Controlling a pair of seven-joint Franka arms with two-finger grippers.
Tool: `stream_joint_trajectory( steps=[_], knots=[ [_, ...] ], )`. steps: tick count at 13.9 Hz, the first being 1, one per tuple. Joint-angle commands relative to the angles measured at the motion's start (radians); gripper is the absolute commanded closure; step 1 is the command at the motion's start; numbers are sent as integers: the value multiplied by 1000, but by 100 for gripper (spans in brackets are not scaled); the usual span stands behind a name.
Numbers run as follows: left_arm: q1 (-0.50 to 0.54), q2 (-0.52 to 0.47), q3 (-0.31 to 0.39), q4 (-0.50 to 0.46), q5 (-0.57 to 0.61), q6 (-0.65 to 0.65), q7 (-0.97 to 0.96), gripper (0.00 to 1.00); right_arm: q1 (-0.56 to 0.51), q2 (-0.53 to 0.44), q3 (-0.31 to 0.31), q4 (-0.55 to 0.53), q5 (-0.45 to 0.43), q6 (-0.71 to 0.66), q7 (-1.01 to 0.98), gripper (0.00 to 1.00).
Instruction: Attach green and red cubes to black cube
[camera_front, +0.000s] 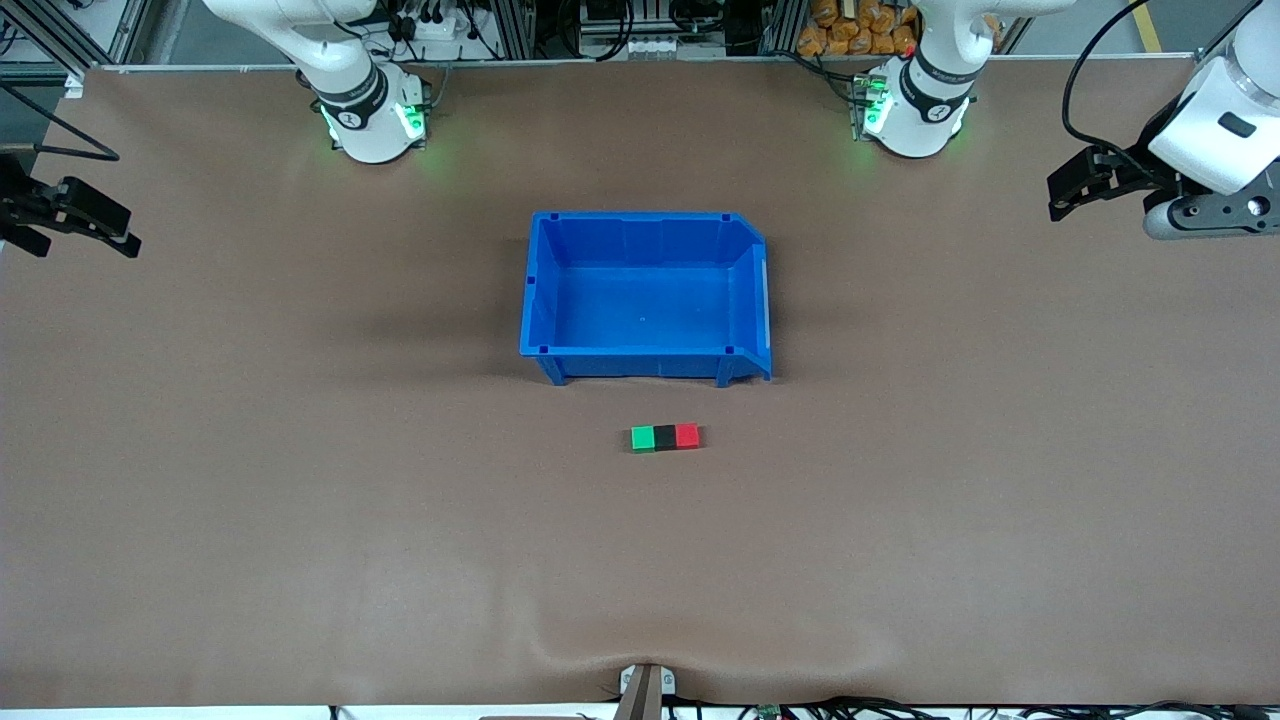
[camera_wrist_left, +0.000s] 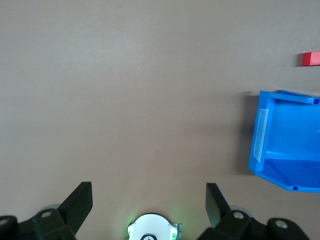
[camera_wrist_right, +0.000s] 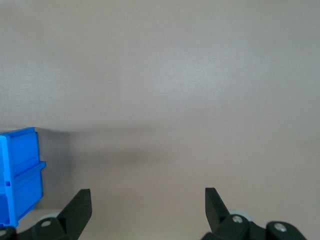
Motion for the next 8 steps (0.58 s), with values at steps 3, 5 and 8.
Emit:
stream_joint_trajectory(
  steps=[3,5,8],
  knots=[
    [-3,10,-1,23,8,-8,-1,0,-11,11,7,24,-15,-10,-16,0],
    [-4,10,-4,23,8,-8,-3,0,-9,11,7,23,-15,-11,-16,0],
    [-1,8,-6,23,5,-8,-3,0,-9,17,7,23,-15,-11,-16,0]
  ],
)
